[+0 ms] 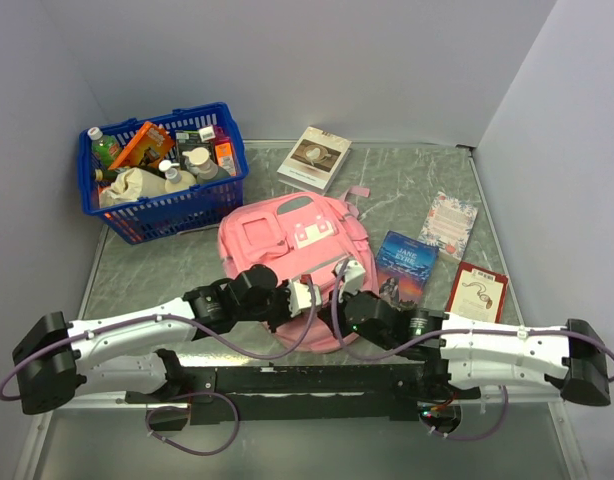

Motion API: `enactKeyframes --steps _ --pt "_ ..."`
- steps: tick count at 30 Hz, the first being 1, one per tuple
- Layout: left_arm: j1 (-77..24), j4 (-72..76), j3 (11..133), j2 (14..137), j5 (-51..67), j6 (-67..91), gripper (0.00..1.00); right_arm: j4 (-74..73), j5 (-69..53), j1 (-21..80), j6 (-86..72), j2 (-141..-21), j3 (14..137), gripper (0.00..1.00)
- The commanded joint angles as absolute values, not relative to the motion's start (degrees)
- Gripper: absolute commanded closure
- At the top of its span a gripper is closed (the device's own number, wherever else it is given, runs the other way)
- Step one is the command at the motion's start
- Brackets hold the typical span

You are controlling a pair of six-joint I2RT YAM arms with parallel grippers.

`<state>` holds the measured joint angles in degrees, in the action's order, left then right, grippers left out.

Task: Pack the student bag
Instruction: Zip the student bag at the center of the board.

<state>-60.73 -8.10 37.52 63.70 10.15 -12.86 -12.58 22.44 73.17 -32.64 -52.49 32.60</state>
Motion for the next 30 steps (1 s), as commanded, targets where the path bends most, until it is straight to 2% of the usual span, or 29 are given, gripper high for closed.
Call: enactKeyframes --steps 1,4,7,23,24,25,30 --pt "-60.0 -9.8 38.0 61.5 4.0 -15.1 0.99 -6.2 14.3 64.7 -34.4 -46.7 30.1 1.0" --pt "-60.0 -11.1 37.6 60.4 4.0 -16.2 0.99 -5.6 7.0 57.0 -32.9 -46.0 28.0 1.0" --pt "-60.0 -11.9 37.8 60.1 3.0 -16.6 0.99 -8.4 3.1 53.4 -28.9 -47.2 28.8 1.0" --pt "-58.7 -19.2 37.2 55.7 7.6 -18.6 0.99 -23.4 8.3 42.6 -21.5 -47.3 33.6 1.0" --pt "-58.7 -20.6 37.2 55.5 8.1 -19.1 0.99 -23.4 8.1 42.2 -21.5 -47.6 33.9 1.0" --pt "-58.7 -21.7 37.0 54.6 9.0 -20.5 0.99 -23.1 7.7 41.6 -21.3 -48.0 34.0 0.91" --pt "-58.7 -28.4 35.7 50.1 12.0 -24.3 0.99 -21.2 8.6 40.5 -21.4 -50.1 35.6 0.89"
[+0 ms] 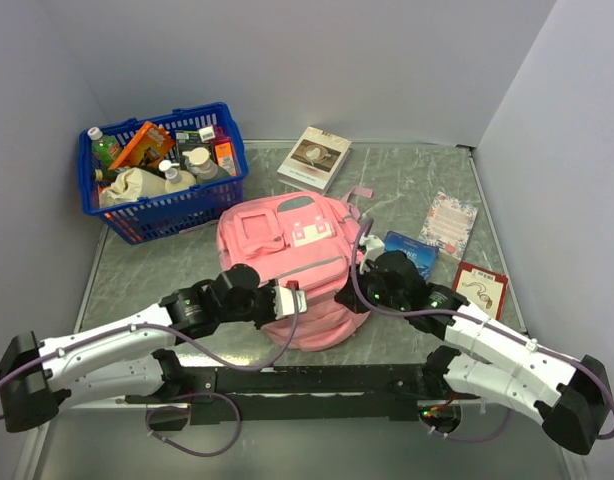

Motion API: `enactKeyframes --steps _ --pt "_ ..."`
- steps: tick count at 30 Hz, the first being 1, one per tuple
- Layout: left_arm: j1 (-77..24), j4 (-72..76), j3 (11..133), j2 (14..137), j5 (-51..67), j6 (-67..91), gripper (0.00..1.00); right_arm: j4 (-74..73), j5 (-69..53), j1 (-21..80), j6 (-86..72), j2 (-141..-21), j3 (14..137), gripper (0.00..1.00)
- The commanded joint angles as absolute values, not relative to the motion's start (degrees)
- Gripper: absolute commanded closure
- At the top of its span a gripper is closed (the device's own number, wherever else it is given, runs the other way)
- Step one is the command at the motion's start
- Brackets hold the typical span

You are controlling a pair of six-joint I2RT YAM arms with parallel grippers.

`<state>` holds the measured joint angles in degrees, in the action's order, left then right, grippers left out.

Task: Pack the student bag
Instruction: Zip the student bag at the center of the board.

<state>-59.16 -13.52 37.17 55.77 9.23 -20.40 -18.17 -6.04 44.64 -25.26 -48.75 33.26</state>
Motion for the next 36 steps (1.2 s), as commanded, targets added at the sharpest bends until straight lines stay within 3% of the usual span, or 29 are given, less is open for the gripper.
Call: enactKeyframes --steps 1,11,14,18,26,30,36 --pt "-58.7 -29.3 35.1 49.1 12.2 -25.0 0.99 -20.7 9.0 40.4 -21.3 -50.6 35.8 0.9" --pt "-58.5 -50.6 35.5 35.6 9.5 -33.7 0.99 -23.6 15.6 39.9 -19.5 -59.8 42.0 0.96" --pt "-58.4 -51.8 36.6 32.8 9.5 -34.1 0.99 -22.5 15.7 38.9 -19.1 -61.4 42.9 0.72" --pt "-58.4 -49.2 36.5 33.8 9.4 -30.8 0.99 -19.9 9.9 38.8 -18.6 -61.8 42.7 0.56" --pt "-58.4 -31.8 36.8 38.2 2.7 -27.2 0.98 -10.0 -6.1 38.8 -20.8 -53.0 34.3 0.54" --pt "-58.4 -20.0 38.9 46.1 2.5 -20.9 0.96 -12.2 -4.0 38.9 -22.1 -50.9 33.8 0.41" --pt "-58.4 -9.4 43.9 62.4 5.5 -14.4 0.96 -13.5 -0.8 38.8 -22.9 -44.5 32.8 0.43"
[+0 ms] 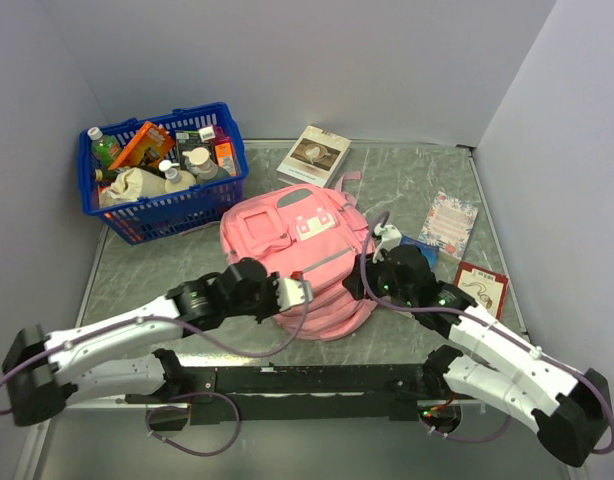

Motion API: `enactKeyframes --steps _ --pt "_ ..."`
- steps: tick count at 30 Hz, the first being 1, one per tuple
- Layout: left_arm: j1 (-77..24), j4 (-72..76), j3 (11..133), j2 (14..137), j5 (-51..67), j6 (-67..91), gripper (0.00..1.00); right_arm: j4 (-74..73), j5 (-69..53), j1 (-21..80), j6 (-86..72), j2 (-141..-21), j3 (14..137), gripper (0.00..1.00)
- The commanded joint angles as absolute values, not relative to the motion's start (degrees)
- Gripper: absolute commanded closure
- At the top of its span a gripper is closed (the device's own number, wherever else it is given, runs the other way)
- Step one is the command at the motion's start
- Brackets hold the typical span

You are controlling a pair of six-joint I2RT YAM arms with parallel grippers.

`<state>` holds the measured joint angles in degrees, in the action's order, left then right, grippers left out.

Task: Pack the student bag
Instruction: Zip the student bag at the center of the board.

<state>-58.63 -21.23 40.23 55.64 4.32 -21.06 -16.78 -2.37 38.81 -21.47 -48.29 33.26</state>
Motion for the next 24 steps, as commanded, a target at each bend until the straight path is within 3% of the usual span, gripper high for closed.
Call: enactKeyframes --steps 1,10,24 --pt "-58.4 -5.8 44.2 63.9 5.2 -13.8 0.96 -13.8 -0.7 38.8 -23.5 -44.1 32.5 0.44" --pt "-59.6 -1.3 47.7 71.9 12.7 -11.2 0.96 -18.6 6.3 38.8 -28.2 -36.6 29.4 0.46" --pt "-64.2 2.0 49.7 80.7 9.8 -13.0 0.95 -24.5 13.4 38.8 -34.0 -32.7 29.8 0.42"
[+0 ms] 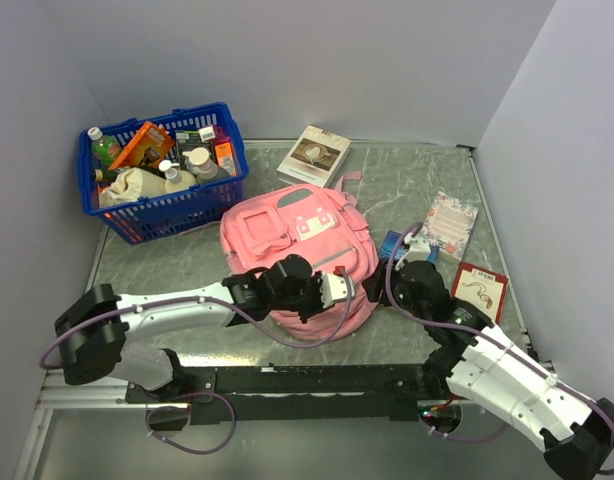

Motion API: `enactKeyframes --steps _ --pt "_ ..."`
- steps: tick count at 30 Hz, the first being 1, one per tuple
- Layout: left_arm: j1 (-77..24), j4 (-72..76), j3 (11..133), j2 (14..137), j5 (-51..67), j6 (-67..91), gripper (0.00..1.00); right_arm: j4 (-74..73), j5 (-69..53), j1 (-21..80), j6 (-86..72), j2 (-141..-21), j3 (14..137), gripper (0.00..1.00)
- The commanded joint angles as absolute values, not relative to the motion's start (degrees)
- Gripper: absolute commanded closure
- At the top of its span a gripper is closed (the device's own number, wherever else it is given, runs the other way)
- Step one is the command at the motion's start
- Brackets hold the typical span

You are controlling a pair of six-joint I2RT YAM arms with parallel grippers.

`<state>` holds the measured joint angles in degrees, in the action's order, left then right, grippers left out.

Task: Pack the student bag
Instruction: Zip the student bag at the center of the board.

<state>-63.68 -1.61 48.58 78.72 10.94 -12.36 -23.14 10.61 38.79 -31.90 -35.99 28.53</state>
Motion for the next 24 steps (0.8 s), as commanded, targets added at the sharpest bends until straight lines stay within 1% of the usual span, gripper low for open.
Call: enactKeyframes --steps 1,6,10,12,13,19,20,21,22,24 --pt "-64.2 2.3 49.7 81.0 9.1 -13.8 0.95 -24.6 13.2 38.7 -34.0 -32.0 29.7 0.42" --pt "-64.2 3.2 49.0 82.6 6.0 -15.7 0.94 -23.7 10.5 38.8 -34.5 -30.5 28.0 0.42" --pt "-64.2 5.1 47.4 82.9 2.7 -17.9 0.95 -21.3 8.0 38.8 -35.5 -31.5 26.5 0.44" --pt "-64.1 5.5 46.5 82.7 2.3 -18.7 0.96 -20.7 7.4 38.8 -36.1 -32.4 26.3 0.44" --pt "-64.1 5.5 46.3 82.6 2.4 -18.9 0.99 -20.3 7.1 38.8 -36.3 -33.3 26.4 0.44" --pt "-64.1 4.7 45.9 81.8 4.0 -18.5 0.99 -17.3 5.4 38.8 -38.1 -35.6 25.8 0.45" --pt "-64.1 5.4 45.5 81.7 3.9 -18.5 0.98 -17.1 5.3 38.9 -38.4 -35.9 25.9 0.45" --pt "-64.1 5.8 44.7 81.4 3.7 -18.5 0.93 -17.1 5.4 38.8 -38.8 -36.6 25.9 0.45" --pt "-64.1 6.2 44.2 81.2 3.3 -18.5 0.79 -16.8 5.4 38.9 -38.9 -37.5 25.8 0.45" --pt "-64.1 6.8 43.2 80.9 3.1 -18.8 0.7 -16.5 6.1 39.5 -39.4 -38.5 25.8 0.45"
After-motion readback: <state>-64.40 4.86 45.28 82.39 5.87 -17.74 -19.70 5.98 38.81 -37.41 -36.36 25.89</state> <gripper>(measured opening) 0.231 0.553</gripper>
